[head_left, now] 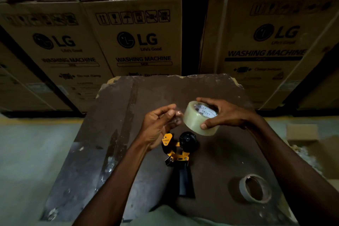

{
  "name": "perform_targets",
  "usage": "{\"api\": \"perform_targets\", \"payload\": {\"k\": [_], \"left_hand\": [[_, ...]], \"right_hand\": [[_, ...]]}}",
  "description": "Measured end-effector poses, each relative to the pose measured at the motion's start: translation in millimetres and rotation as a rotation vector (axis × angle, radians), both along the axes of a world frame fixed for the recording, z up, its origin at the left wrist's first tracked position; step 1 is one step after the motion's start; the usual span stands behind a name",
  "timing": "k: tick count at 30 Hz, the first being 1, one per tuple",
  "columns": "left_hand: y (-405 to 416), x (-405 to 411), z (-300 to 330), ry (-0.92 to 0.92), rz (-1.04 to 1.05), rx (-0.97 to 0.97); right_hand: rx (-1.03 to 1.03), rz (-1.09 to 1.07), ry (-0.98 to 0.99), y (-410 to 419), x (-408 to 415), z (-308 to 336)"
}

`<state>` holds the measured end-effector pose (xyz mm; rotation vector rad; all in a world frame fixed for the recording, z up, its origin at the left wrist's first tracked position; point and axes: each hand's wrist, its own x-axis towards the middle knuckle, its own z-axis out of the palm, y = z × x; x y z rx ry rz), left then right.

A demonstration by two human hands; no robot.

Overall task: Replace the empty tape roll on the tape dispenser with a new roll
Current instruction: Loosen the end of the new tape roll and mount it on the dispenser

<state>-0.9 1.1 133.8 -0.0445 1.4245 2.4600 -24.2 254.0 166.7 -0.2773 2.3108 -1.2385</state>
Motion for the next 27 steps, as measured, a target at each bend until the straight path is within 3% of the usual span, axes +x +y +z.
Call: {"api": "perform_targets", "payload": {"k": [2, 9, 13, 19, 27], "left_hand": [[-6.2, 1.2, -6.7, 0.022, -0.013, -0.055], [-26.1, 5.4, -46.2, 0.205, 0.013, -0.563], [-27.2, 17.0, -70.8, 0.267, 0.059, -0.750], [-31.5, 25.8, -106.4, 0.227, 0.060, -0.843], [-36.2, 29.0, -126.0, -0.036, 0.045, -0.702]], "right_hand": [[0.015, -0.005, 0.002, 0.5, -2.3, -0.3], [0.262, 0.037, 0.182, -7.0, -5.9, -33.6], [0.319, 0.038, 0.252, -18.6, 2.8, -62.6], [0.338, 0.024, 0.221, -30.9, 11.1, -99.5], [0.389, 0.033, 0.168, -42.2, 6.5, -118.9]]}}
